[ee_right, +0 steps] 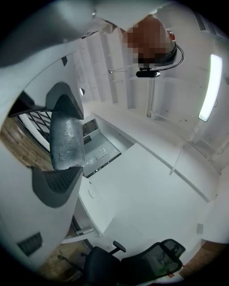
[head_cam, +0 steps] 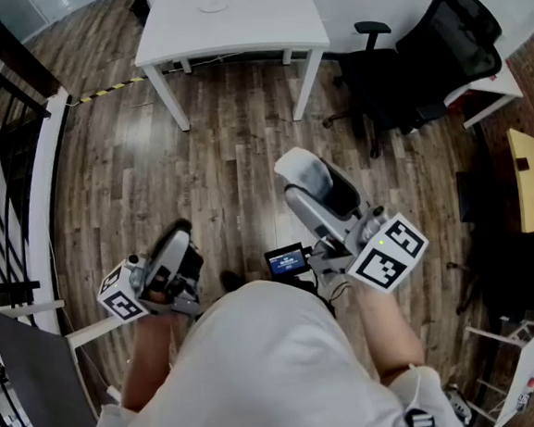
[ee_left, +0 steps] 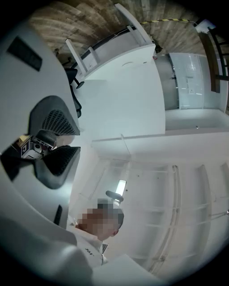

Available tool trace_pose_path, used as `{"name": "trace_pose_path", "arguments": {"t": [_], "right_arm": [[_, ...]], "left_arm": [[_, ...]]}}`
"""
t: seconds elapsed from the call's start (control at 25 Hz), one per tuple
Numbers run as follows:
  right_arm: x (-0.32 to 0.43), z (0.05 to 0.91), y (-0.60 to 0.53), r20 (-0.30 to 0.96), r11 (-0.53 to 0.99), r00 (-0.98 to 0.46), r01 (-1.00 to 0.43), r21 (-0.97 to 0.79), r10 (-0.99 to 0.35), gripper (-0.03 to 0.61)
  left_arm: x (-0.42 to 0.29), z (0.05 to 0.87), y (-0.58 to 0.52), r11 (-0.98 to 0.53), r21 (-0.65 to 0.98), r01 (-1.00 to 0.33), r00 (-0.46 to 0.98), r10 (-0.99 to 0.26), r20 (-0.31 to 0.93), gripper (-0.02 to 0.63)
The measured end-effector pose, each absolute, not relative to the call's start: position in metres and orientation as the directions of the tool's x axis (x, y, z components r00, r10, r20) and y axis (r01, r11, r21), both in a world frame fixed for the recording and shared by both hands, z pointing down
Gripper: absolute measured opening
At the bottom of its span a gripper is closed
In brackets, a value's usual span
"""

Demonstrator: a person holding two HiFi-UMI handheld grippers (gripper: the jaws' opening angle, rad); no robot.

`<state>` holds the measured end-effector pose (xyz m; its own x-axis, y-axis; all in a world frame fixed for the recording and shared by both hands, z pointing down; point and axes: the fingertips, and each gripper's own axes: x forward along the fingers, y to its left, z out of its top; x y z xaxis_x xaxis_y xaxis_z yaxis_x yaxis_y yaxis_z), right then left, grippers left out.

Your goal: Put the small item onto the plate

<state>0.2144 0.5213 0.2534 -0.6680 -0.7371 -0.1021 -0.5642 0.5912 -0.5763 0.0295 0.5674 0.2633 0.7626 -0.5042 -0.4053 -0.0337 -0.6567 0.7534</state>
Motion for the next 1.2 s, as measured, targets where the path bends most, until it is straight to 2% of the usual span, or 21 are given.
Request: {"name": "trace_pose_path", "arguments": {"t": [1.2], "right_arm": [[0.232, 0.265, 0.489, -0.111, 0.578, -0.671, -0.528, -0.622, -0.733, 0.316]], "left_arm": [[0.060, 0.288, 0.546, -0.614, 0.786, -0.070, 0.802, -0.504, -0.321, 0.066]]}}
